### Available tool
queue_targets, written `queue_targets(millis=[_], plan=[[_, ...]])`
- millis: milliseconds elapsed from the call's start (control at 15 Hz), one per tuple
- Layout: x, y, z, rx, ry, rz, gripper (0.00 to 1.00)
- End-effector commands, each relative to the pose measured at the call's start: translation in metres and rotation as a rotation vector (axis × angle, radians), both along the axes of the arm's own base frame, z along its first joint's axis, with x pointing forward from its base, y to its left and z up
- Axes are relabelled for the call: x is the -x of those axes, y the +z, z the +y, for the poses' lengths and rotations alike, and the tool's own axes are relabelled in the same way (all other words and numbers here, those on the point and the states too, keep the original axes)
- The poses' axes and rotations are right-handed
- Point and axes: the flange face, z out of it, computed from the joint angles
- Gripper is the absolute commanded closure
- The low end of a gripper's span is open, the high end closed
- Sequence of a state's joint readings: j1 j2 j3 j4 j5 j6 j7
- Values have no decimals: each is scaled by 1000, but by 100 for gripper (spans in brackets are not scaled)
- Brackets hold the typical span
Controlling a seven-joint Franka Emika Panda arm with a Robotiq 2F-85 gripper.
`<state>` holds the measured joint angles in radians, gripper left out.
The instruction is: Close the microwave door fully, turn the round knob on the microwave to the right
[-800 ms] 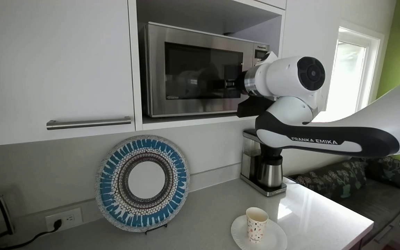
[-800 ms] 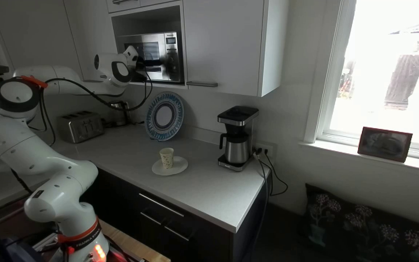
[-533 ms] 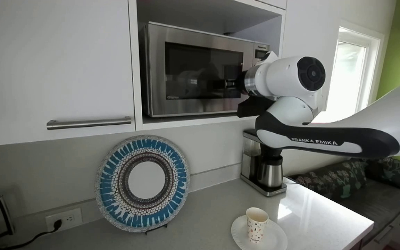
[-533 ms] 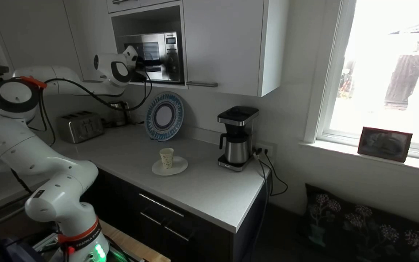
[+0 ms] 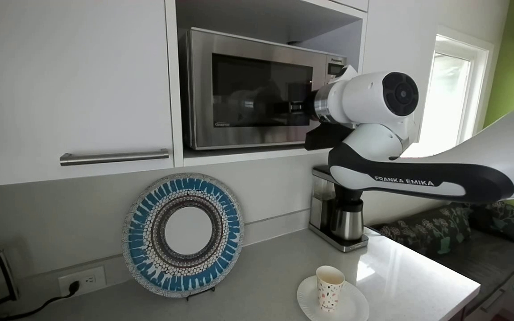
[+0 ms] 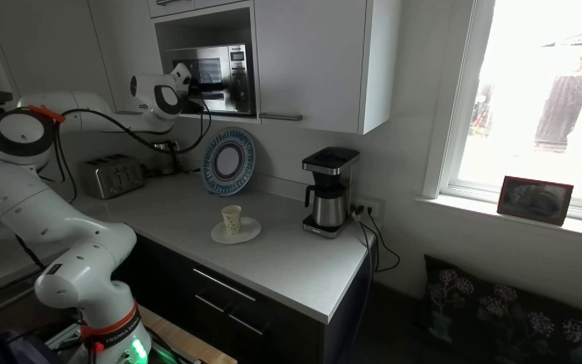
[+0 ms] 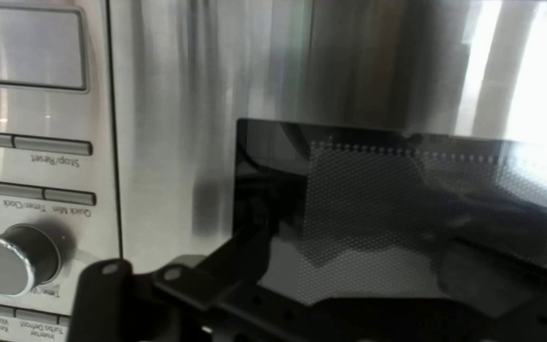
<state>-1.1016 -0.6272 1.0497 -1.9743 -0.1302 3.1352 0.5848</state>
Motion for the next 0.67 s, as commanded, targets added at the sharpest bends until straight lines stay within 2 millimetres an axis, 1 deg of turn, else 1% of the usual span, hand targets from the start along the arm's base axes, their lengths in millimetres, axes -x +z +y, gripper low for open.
queue_targets(millis=[0, 200, 267, 600], plan=[[15, 21, -12, 22, -113, 30, 0], [19, 24, -13, 30, -125, 33, 0], [1, 1, 0, 0, 1, 0, 0], [1, 1, 0, 0, 1, 0, 0]])
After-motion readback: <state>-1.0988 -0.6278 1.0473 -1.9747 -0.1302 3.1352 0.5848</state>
